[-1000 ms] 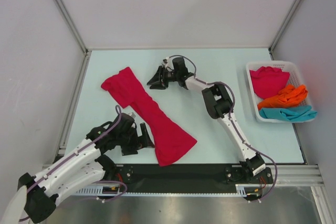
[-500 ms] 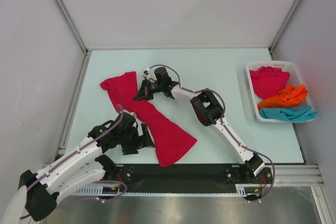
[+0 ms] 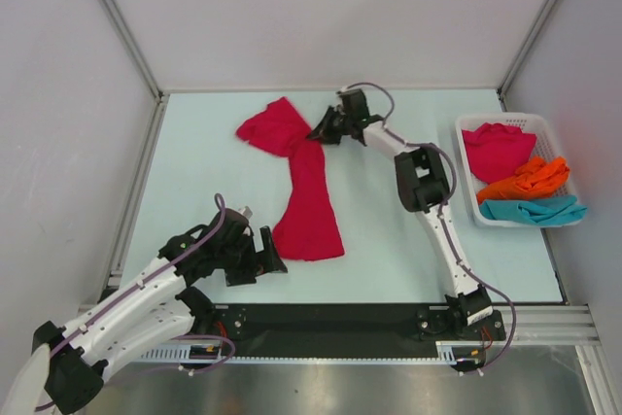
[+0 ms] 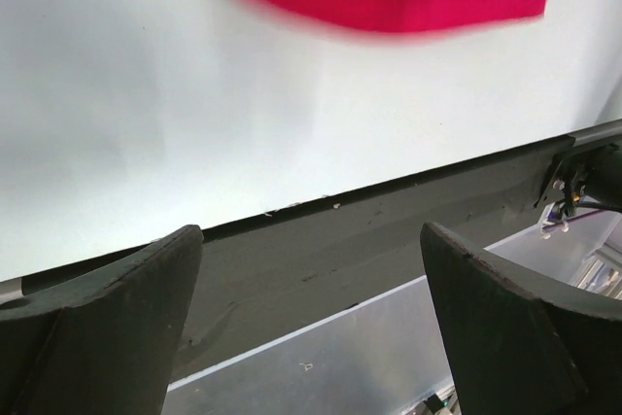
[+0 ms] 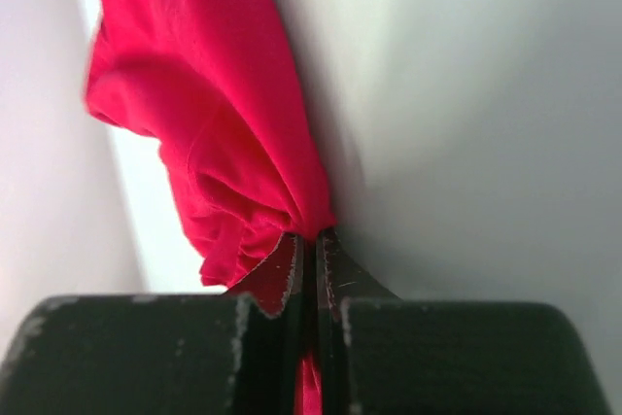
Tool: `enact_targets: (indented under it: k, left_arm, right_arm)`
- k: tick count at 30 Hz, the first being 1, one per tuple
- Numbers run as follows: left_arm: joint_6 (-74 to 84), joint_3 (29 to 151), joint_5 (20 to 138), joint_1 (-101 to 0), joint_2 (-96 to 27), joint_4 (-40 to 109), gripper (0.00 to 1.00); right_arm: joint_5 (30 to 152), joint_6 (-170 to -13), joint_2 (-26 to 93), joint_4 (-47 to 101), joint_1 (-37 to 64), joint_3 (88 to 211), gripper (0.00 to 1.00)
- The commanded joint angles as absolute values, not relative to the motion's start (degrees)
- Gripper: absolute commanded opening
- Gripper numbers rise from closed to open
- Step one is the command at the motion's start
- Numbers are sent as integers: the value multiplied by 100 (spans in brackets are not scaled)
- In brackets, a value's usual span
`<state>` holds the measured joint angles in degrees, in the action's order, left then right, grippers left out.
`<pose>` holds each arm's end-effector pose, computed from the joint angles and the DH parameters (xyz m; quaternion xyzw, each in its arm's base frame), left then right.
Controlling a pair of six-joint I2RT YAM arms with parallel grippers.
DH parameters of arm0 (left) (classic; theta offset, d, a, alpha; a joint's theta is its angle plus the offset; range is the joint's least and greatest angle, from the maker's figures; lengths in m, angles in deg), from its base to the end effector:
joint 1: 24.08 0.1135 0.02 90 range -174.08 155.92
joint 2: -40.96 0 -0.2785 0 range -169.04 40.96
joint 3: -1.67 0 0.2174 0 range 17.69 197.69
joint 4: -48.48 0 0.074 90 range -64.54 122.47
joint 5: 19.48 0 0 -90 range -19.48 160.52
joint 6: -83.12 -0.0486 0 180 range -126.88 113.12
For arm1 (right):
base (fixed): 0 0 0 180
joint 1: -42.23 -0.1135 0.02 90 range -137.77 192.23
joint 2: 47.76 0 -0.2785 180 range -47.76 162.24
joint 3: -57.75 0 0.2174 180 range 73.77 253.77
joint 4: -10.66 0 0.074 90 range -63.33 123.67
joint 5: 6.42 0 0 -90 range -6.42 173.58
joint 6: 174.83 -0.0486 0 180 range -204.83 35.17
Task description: Fold and stack the t-shirts
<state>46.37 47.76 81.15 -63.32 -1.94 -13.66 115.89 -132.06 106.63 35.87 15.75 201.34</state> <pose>0.0686 -0.0676 0.2109 -0.0924 0.9552 -0.2542 0.1198 0.5056 0.2809 0.1255 0.0299 0.8646 0.4599 0.2002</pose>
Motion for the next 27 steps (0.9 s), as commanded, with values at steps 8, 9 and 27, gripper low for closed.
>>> enact_targets:
  k: [8, 9, 27]
  left_arm:
    - [4366, 4652, 8344, -6319, -395, -814, 100]
    - [4348, 4643, 8370, -6319, -396, -753, 100]
    - [3794, 4942, 8669, -6319, -1073, -269, 100]
  right_arm:
    - [10792, -11921, 10825, 5374, 2316, 20974, 11]
    - [10836, -11850, 10816, 5444, 2299, 20965, 13]
    - [9151, -10355, 8859, 5737, 1771, 19385, 60]
